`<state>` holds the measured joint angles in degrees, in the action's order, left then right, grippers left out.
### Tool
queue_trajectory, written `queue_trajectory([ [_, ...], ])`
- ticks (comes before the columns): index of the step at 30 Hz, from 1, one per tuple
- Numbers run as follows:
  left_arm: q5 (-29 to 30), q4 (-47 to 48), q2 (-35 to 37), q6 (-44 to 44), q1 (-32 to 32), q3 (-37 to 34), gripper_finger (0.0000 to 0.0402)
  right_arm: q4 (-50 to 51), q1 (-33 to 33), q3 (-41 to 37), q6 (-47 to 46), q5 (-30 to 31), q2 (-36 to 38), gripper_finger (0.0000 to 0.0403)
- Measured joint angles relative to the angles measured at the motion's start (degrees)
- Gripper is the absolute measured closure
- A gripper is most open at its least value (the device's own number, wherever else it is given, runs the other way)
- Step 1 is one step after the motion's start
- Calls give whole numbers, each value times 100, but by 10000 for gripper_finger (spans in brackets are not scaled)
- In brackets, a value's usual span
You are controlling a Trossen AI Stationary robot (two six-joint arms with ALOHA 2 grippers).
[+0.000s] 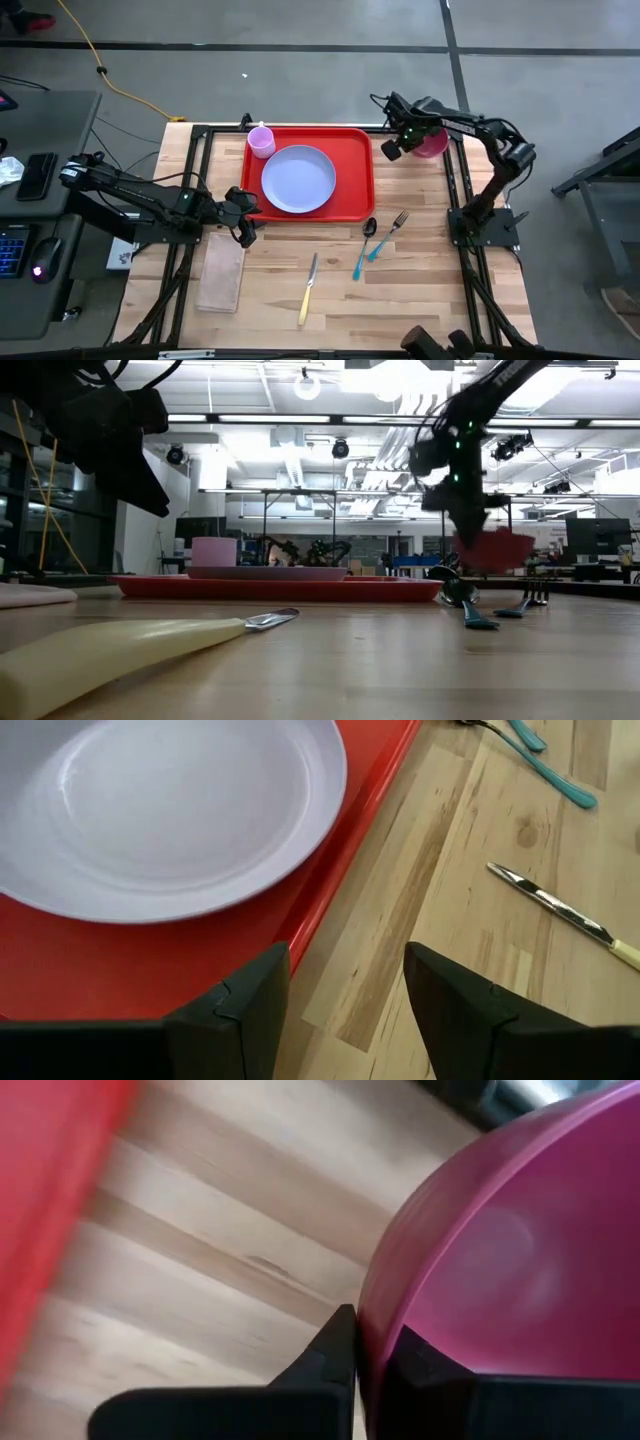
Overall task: Set up tray
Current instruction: Put the red bowl on the white plate
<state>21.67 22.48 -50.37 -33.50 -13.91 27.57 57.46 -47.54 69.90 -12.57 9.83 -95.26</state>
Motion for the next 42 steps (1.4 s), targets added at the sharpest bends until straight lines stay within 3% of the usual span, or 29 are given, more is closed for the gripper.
queue_trajectory([
  [7, 7, 0, 0, 0, 0, 0, 172, 96, 617, 639, -31, -453, 553, 403],
  [21, -14, -576, 0, 0, 0, 0, 172, 422, 2008, 2493, 114, 24, 581, 402],
  [31, 34, -776, 0, -1, 0, 0, 172, 371, 2594, 2663, 523, 74, 567, 402],
  [42, 927, -1207, 2, 22, 0, 0, 172, -455, 3229, 2663, 900, -267, 560, 403],
])
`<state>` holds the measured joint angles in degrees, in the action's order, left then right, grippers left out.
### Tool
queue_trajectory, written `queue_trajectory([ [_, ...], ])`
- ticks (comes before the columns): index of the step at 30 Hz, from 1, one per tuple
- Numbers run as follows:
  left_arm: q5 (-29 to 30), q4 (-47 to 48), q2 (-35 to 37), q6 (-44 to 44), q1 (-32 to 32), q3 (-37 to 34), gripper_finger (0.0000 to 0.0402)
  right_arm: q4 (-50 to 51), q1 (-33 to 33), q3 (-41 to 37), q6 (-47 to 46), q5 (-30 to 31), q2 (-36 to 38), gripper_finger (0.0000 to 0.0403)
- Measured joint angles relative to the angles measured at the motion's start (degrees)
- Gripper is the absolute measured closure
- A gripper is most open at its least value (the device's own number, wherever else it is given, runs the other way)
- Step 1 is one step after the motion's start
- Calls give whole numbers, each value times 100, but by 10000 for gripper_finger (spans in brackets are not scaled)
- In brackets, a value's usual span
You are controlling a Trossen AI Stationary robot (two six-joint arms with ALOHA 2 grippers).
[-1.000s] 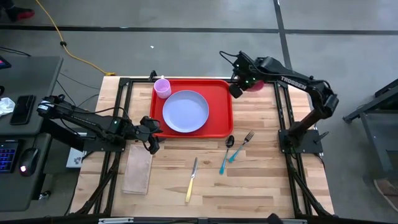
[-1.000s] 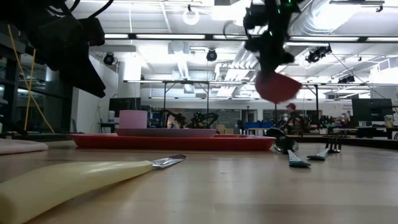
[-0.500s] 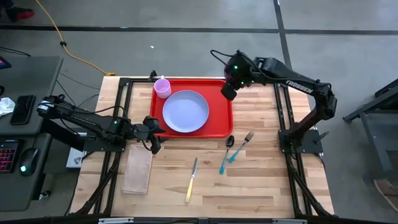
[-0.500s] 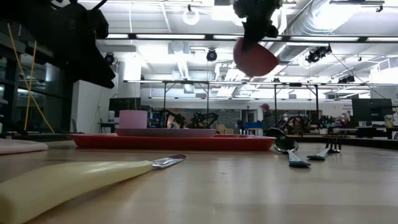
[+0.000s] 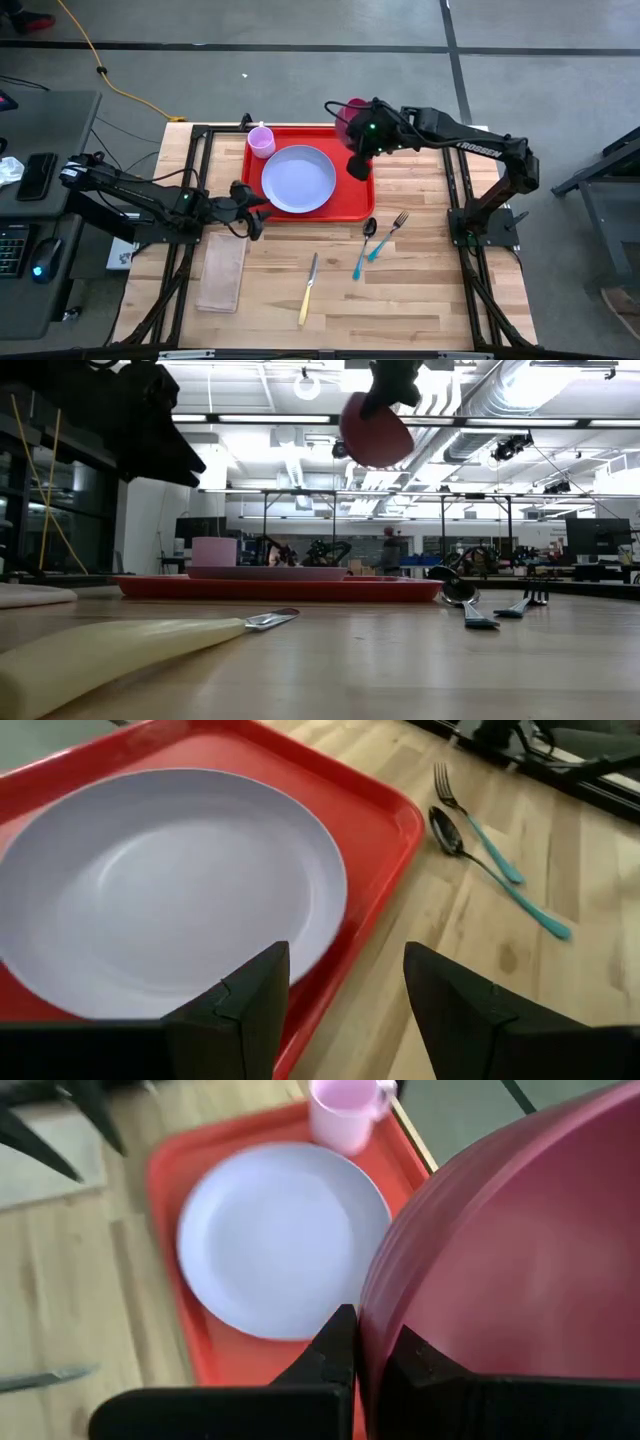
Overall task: Set up tray
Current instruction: Put the red bowl on the white plate
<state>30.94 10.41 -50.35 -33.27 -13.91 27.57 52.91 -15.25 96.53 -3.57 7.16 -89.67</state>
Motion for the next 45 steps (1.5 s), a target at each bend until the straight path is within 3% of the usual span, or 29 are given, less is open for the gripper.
queue_trajectory([
  [15, 543, -443, 0, -7, 0, 0, 172, -1365, 541, -2, 276, -784, -682, 403],
  [33, 577, -417, 704, -5, 0, 0, 172, -1317, 706, 937, 762, -1199, -1730, 403],
  [45, 931, -19, 1329, 35, 2, 0, 172, -1174, 695, 1036, 1144, -1197, -2240, 403],
])
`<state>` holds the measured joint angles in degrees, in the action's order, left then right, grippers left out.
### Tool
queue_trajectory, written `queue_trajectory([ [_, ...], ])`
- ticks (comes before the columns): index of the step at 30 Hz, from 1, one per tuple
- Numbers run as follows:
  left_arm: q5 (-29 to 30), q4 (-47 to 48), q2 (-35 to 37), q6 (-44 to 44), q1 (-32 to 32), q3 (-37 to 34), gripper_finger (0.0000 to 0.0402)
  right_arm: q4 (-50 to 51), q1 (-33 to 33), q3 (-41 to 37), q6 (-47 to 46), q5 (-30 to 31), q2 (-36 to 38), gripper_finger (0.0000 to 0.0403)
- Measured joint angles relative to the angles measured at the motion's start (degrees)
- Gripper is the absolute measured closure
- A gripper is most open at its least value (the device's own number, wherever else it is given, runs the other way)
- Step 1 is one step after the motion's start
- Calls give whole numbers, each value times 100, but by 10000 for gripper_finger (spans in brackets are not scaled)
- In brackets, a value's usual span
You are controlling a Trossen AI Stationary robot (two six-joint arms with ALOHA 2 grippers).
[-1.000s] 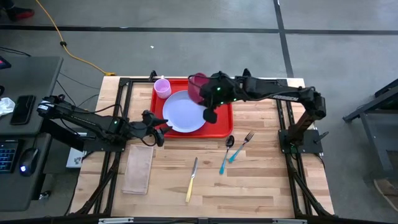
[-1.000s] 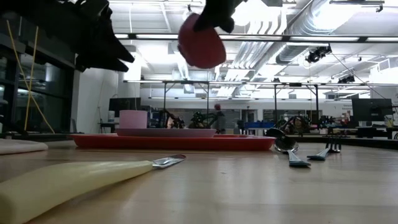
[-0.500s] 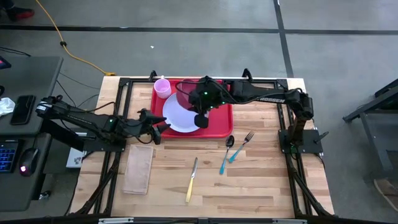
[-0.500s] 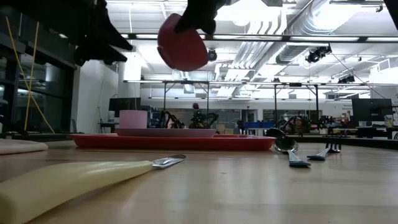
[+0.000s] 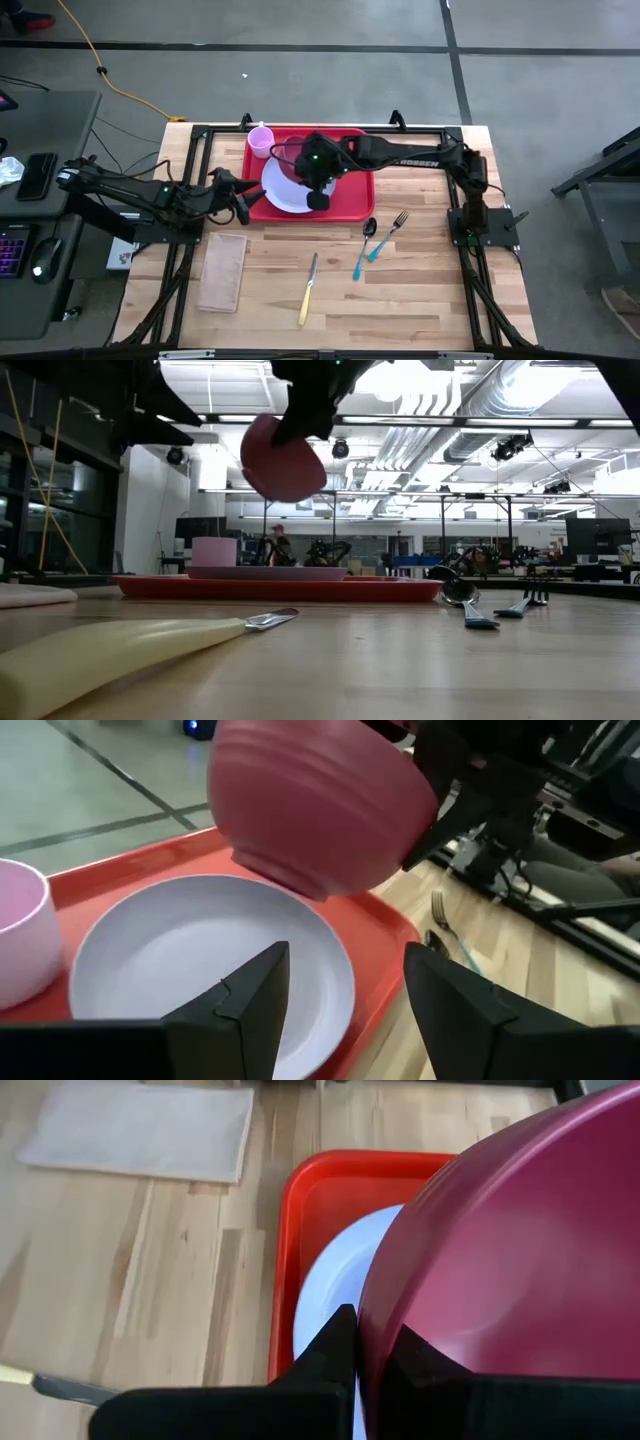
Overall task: Set up tray
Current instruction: Put the red bowl on the white plate
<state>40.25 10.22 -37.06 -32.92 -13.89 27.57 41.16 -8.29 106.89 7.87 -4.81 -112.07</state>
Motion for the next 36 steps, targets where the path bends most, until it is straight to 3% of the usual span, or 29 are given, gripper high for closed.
queue_trajectory([
  [13, -418, 917, 116, 8, -2, 0, 172, 52, -118, 0, 96, -121, -500, 403],
  [27, -345, 1341, 1044, 718, 0, 0, 172, 223, -107, -2, 442, 219, -902, 403],
  [36, -367, 1489, 1147, 745, -2, -60, 172, 142, -105, -4, 766, 303, -932, 403],
])
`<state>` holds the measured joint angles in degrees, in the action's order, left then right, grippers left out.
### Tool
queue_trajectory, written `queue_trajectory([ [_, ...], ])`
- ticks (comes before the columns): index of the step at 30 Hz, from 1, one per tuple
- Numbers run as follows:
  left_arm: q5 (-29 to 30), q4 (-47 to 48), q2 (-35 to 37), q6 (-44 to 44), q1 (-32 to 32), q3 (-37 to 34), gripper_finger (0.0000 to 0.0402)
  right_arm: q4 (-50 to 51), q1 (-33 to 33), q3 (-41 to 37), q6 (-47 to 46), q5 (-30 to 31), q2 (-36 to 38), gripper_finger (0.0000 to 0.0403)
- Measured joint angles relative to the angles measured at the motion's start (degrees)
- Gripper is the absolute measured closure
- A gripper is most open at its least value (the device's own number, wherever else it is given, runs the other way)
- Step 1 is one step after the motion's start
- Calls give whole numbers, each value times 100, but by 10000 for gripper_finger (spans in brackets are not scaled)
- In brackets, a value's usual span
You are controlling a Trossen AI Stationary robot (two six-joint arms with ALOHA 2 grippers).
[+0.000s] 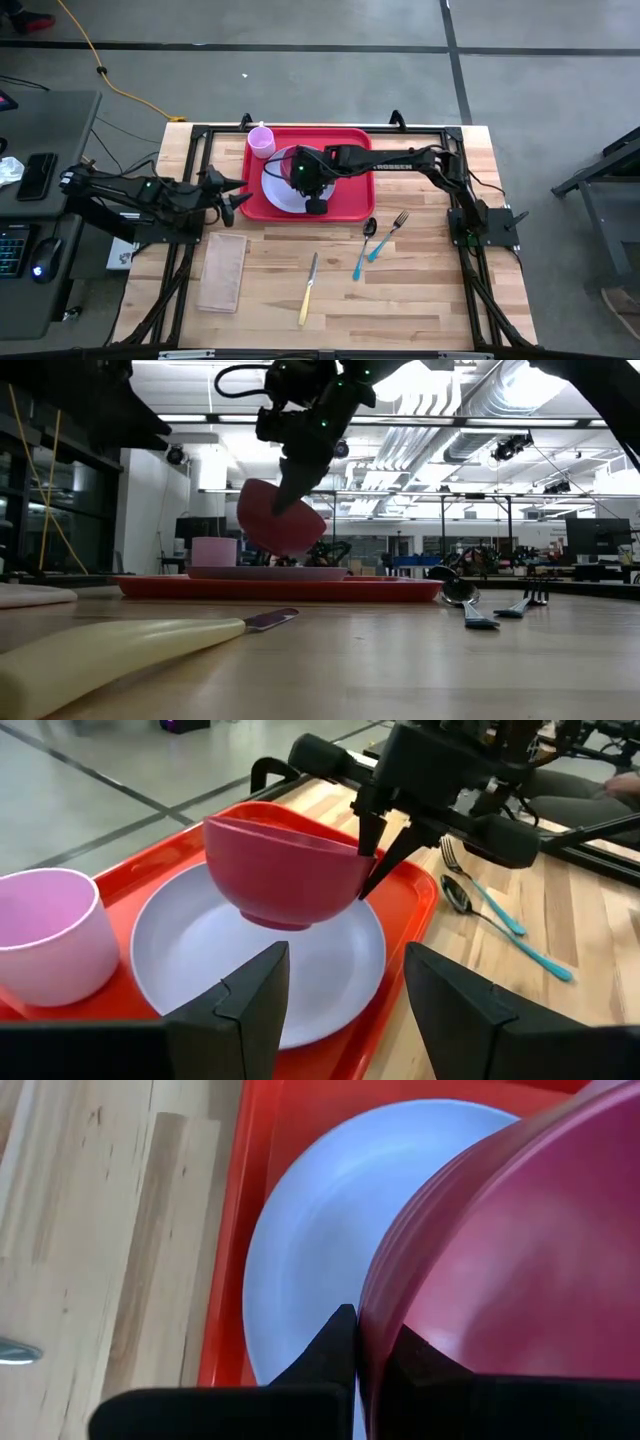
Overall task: Set up tray
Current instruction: Put the red bowl on the white plate
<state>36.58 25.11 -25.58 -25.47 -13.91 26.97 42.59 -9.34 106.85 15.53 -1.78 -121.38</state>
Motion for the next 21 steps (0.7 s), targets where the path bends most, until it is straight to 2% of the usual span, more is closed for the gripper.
queue_trajectory([
  [12, -82, -566, 298, -119, 0, -807, 172, 28, 39, 0, 7, -17, -307, 403],
  [21, -252, -576, 411, -219, 1, -900, 172, -36, 38, -2, 0, 0, -398, 403],
])
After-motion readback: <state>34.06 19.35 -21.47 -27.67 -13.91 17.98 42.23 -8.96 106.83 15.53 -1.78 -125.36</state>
